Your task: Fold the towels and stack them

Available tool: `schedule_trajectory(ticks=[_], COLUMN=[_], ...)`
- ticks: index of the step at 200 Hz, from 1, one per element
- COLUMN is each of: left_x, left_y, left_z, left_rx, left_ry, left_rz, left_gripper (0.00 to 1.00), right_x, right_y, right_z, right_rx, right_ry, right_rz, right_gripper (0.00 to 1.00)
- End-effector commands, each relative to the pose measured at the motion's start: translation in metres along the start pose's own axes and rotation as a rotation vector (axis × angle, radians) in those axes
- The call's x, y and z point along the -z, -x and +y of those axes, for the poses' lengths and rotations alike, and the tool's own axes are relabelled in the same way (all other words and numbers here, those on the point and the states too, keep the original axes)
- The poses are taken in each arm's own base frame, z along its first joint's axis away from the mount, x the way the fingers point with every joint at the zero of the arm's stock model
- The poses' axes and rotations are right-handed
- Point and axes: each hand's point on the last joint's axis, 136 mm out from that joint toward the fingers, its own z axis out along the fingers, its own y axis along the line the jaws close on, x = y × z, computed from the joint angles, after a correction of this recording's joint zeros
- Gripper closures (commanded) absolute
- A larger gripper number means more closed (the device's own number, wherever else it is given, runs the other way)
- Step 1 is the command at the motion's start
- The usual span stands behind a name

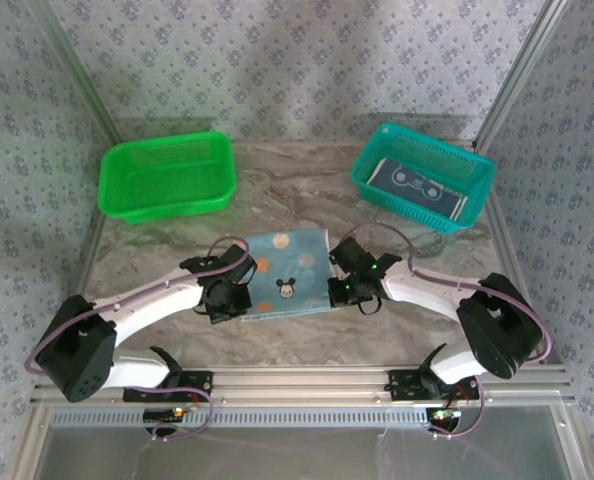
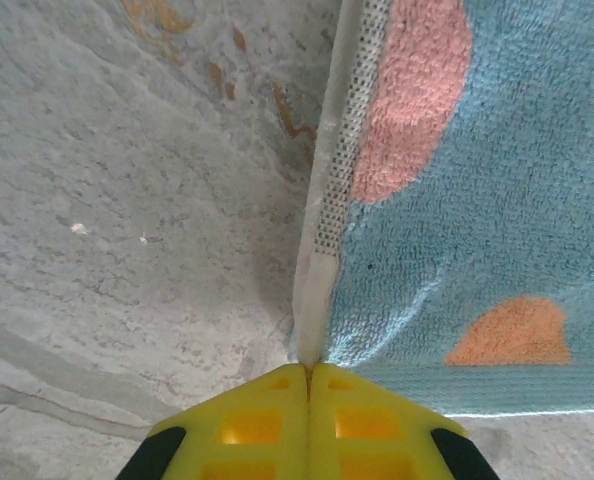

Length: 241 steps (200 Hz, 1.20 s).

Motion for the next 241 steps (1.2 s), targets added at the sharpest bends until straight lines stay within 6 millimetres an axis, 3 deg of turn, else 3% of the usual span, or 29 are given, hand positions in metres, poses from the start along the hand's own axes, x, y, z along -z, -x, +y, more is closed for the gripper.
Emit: schedule_trajectory(ticks=[1,7,15,36,67,87,120,146,171,177,201,241], left_x=[-0.005,-0.006,-0.006,-0.001,0.017,0.024,0.034,0.031,0.025,0.022,0.005,-0.021], left_y=[-0.003,-0.004,-0.005,-0.001,0.015,0.037,0.100,0.145,0.176,0.182,0.198,0.204], left_z=[-0.003,-0.002,-0.002,-0.006,-0.010,-0.016,-0.032,-0.044,-0.057,-0.059,-0.059,-0.050], left_rx=[-0.005,-0.007,-0.007,-0.023,-0.054,-0.066,-0.070,-0.078,-0.102,-0.103,-0.087,-0.074], left_ry=[-0.004,-0.002,-0.002,-0.010,-0.003,-0.026,-0.075,-0.088,-0.084,-0.085,-0.075,-0.046], left_rz=[0.016,0.022,0.026,0.010,-0.025,-0.058,-0.177,-0.238,-0.259,-0.261,-0.241,-0.207], left_gripper=[1.00,1.00,0.96,0.63,0.53,0.53,0.58,0.69,0.82,0.86,0.91,0.92], right_x=[-0.008,-0.008,-0.008,0.000,0.016,0.021,0.020,0.012,-0.001,0.003,-0.011,-0.040], right_y=[-0.007,-0.009,-0.010,-0.006,0.011,0.034,0.089,0.135,0.165,0.181,0.198,0.203], right_z=[-0.003,-0.005,-0.006,-0.006,0.000,-0.003,-0.012,-0.020,-0.023,-0.017,-0.015,-0.028], right_rx=[-0.014,-0.015,-0.014,-0.005,0.002,-0.016,-0.048,-0.042,-0.039,-0.030,-0.024,-0.038], right_ry=[-0.009,-0.011,-0.018,-0.026,-0.017,-0.011,0.005,0.007,0.019,0.033,0.049,0.041], right_rz=[0.019,0.023,0.026,0.007,-0.027,-0.076,-0.158,-0.200,-0.196,-0.224,-0.209,-0.157], right_gripper=[1.00,1.00,0.87,0.61,0.58,0.58,0.60,0.67,0.78,0.80,0.83,0.86])
